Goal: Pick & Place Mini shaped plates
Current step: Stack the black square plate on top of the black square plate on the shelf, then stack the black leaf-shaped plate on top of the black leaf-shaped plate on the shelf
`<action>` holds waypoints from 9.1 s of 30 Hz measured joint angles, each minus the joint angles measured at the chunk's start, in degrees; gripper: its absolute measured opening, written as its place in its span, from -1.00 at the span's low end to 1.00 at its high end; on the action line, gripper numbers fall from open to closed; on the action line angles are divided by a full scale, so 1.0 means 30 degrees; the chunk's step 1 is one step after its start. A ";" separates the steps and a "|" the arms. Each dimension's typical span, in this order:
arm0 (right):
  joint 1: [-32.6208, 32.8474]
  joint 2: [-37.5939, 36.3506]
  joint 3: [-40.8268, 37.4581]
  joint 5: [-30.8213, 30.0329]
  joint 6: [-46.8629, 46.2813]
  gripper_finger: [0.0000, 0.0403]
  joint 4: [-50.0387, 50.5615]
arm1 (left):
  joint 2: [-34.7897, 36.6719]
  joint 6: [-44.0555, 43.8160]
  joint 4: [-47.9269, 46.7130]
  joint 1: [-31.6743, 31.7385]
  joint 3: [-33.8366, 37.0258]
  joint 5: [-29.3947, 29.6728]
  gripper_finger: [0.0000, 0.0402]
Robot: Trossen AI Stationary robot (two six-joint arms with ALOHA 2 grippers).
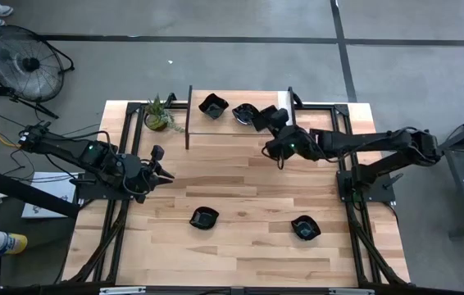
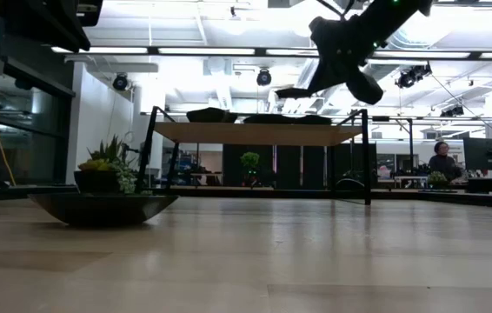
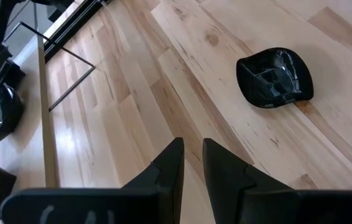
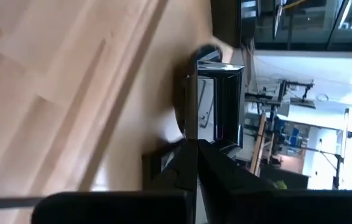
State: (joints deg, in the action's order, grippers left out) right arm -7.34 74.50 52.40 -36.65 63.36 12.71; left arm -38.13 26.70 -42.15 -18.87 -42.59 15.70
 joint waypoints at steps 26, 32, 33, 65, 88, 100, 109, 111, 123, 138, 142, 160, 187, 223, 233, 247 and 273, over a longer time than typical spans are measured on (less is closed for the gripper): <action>-0.2940 0.0000 -0.0007 0.2070 -0.0257 -0.98 0.0821 | 0.0007 -0.0495 0.1567 0.0000 0.2499 -0.0051 -0.72; -0.2942 0.0000 -0.0007 0.1099 -0.0495 -0.98 0.1179 | 0.0007 -0.0503 0.1877 0.0000 0.2667 -0.0058 -0.72; -0.2948 0.0000 -0.0007 0.1092 -0.0483 -0.99 0.1155 | 0.0007 -0.0503 0.1887 0.0000 0.2667 -0.0058 -0.72; -0.4354 0.0000 -0.0007 0.1856 0.0549 -0.83 0.1851 | 0.0008 -0.0503 0.1916 -0.0006 0.2667 -0.0072 -0.72; -0.2747 -0.1903 -0.0007 0.1179 -0.1442 -0.35 0.2153 | 0.0014 -0.0503 0.1912 -0.0004 0.2667 -0.0070 -0.72; -0.0135 -0.5126 -0.0007 0.1846 -1.0705 -0.35 0.3790 | 0.0007 -0.0779 0.2182 -0.0004 0.2667 -0.0080 -0.72; 0.1054 -0.5568 -0.0081 0.5397 -1.5967 -0.35 0.5217 | -0.0076 -0.1510 0.6150 0.0024 0.4520 -0.0778 -0.72; 0.1218 -0.5480 -0.0358 0.6761 -1.6640 -0.35 0.5106 | -0.0190 -0.1661 0.7023 0.0029 0.5085 -0.1216 -0.72; 0.3424 -0.4999 -0.4958 1.0127 -1.7640 -0.35 -0.2298 | -0.2738 -0.4209 0.7956 0.0036 0.5683 -0.2630 -0.72; 0.6168 -0.0360 -0.8254 0.8505 -1.6584 -0.35 -1.0779 | -0.3665 -0.3483 0.8429 0.0036 0.5690 -0.2050 -0.72; 0.6443 -0.0371 -0.6186 0.7531 -2.2116 -0.35 -0.5337 | -0.3665 -0.3483 0.8437 0.0036 0.5690 -0.2047 -0.72; 0.8486 -0.0482 -0.2356 1.6708 -3.4871 -0.35 1.2764 | -0.3665 -0.3417 0.7841 0.0036 0.5683 -0.2423 -0.72; 1.1507 -0.0495 -0.7140 1.3480 -3.5655 -0.35 0.5181 | -0.3665 -0.3060 0.7708 0.0036 0.5683 -0.2382 -0.72; 1.1001 -0.0495 -0.7163 1.4819 -3.5573 -0.98 0.4243 | -0.3665 -0.3060 0.7708 0.0031 0.5683 -0.2361 -0.72; 0.8656 -0.0495 -0.3736 1.5472 -3.1682 -0.98 0.6113 | -0.3658 -0.3060 0.7708 0.0029 0.5683 -0.2411 -0.72; 0.2780 -0.0495 0.6544 1.5485 -2.2344 -0.99 1.2560 | -0.3658 -0.3067 0.7708 0.0036 0.5683 -0.2419 -0.72; -0.6473 0.6218 1.5526 1.8063 -1.3137 -0.99 1.3210 | -0.3658 -0.3060 0.7730 0.0029 0.5676 -0.2404 -0.72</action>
State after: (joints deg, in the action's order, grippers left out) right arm -26.76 93.15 98.98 17.54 23.95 52.34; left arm -49.10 17.52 -18.96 -18.79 -25.56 8.49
